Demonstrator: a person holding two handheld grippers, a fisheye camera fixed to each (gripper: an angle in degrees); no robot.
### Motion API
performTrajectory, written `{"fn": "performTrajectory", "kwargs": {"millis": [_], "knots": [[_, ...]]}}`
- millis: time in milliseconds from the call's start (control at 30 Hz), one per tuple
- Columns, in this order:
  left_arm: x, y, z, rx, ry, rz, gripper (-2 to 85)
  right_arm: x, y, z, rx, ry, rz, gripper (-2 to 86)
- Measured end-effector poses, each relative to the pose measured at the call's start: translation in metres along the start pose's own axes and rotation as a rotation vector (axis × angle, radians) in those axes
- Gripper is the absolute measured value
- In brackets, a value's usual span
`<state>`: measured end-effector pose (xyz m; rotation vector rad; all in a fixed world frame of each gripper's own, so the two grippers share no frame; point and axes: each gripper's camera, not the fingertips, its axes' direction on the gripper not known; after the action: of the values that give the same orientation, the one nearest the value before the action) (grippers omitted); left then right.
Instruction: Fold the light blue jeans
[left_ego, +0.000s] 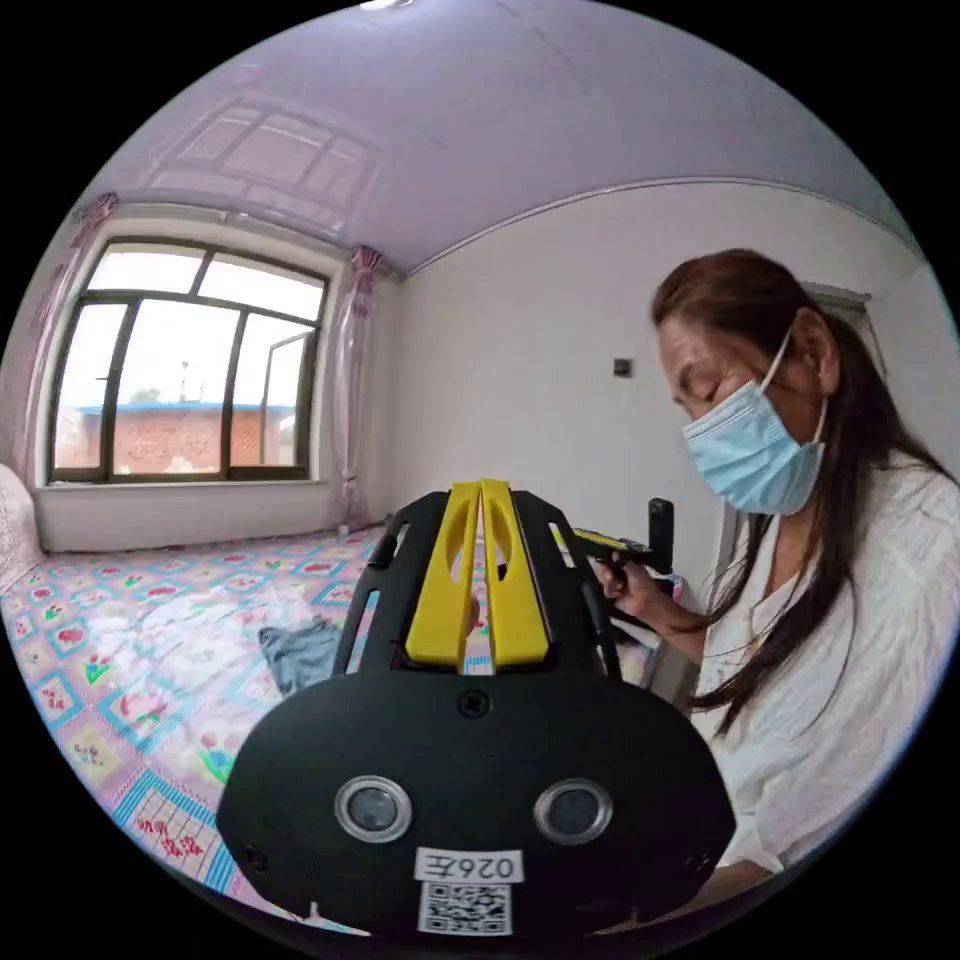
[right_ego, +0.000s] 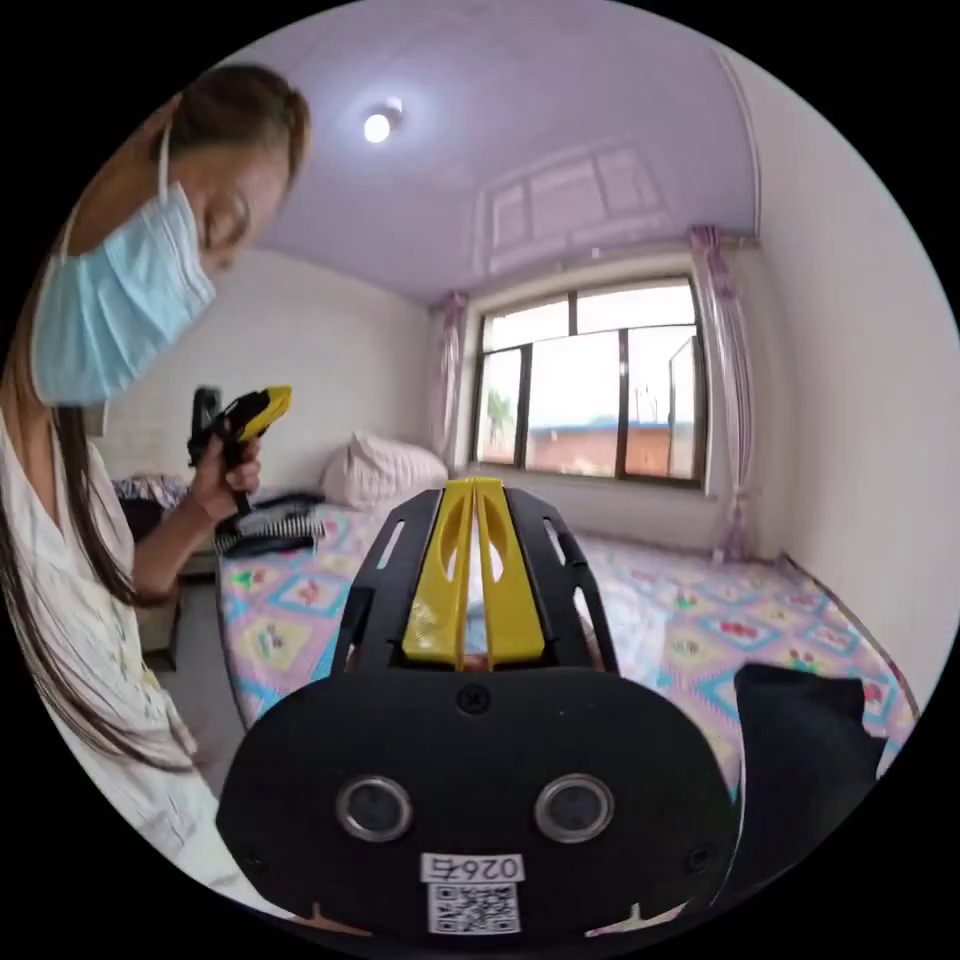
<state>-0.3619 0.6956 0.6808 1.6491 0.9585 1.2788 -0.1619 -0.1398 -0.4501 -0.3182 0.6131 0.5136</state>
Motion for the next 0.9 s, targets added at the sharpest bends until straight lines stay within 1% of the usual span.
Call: {"fn": "performTrajectory", "kwargs": {"millis": [33,67,100,133,167,200,233,300,367,433,500,567,600,633,700,800,900], "knots": [[0.0,0.017,0.009,-0.051,-0.058,-0.008,8.5,-0.007,0.021,0.02,-0.142,0.006,0.027,-0.4],[0.001,0.057,0.029,-0.163,-0.152,-0.027,13.9,-0.009,0.035,0.029,-0.209,0.004,0.048,-0.1],[-0.001,0.101,0.05,-0.296,-0.192,-0.076,17.5,-0.012,0.067,0.046,-0.321,-0.013,0.101,0.9],[-0.002,0.125,0.059,-0.367,-0.191,-0.103,17.8,-0.016,0.101,0.062,-0.441,-0.026,0.151,2.5],[-0.006,0.173,0.079,-0.516,-0.178,-0.169,18.3,-0.017,0.118,0.07,-0.505,-0.031,0.176,3.4],[-0.01,0.22,0.095,-0.638,-0.15,-0.262,18.6,-0.02,0.149,0.084,-0.616,-0.052,0.215,5.2],[-0.011,0.24,0.101,-0.678,-0.121,-0.296,18.7,-0.023,0.177,0.096,-0.708,-0.075,0.245,7.6],[-0.012,0.302,0.123,-0.773,-0.031,-0.417,18.8,-0.024,0.209,0.112,-0.797,-0.126,0.304,10.4],[-0.014,0.325,0.137,-0.814,-0.003,-0.466,18.6,-0.021,0.229,0.127,-0.844,-0.171,0.368,12.6],[-0.024,0.335,0.145,-0.797,-0.008,-0.527,17.3,-0.014,0.242,0.149,-0.875,-0.162,0.394,14.2],[-0.049,0.335,0.147,-0.81,-0.051,-0.614,12.9,-0.003,0.245,0.168,-0.867,-0.148,0.433,13.9],[-0.076,0.338,0.142,-0.827,-0.044,-0.688,10.1,0.01,0.244,0.187,-0.859,-0.161,0.487,11.4],[-0.095,0.341,0.137,-0.822,0.01,-0.756,8.3,0.016,0.246,0.202,-0.897,-0.215,0.508,8.3],[-0.105,0.342,0.133,-0.815,0.036,-0.788,7.2,0.024,0.246,0.21,-0.909,-0.199,0.532,6.2],[-0.137,0.342,0.115,-0.746,0.145,-0.86,4.4,0.034,0.246,0.215,-0.934,-0.198,0.536,4.7],[-0.153,0.334,0.096,-0.677,0.182,-0.87,3.1,0.054,0.244,0.214,-0.926,-0.203,0.586,2.5],[-0.161,0.323,0.072,-0.656,0.234,-0.844,2.3,0.066,0.234,0.203,-0.906,-0.198,0.576,1.9]]}}
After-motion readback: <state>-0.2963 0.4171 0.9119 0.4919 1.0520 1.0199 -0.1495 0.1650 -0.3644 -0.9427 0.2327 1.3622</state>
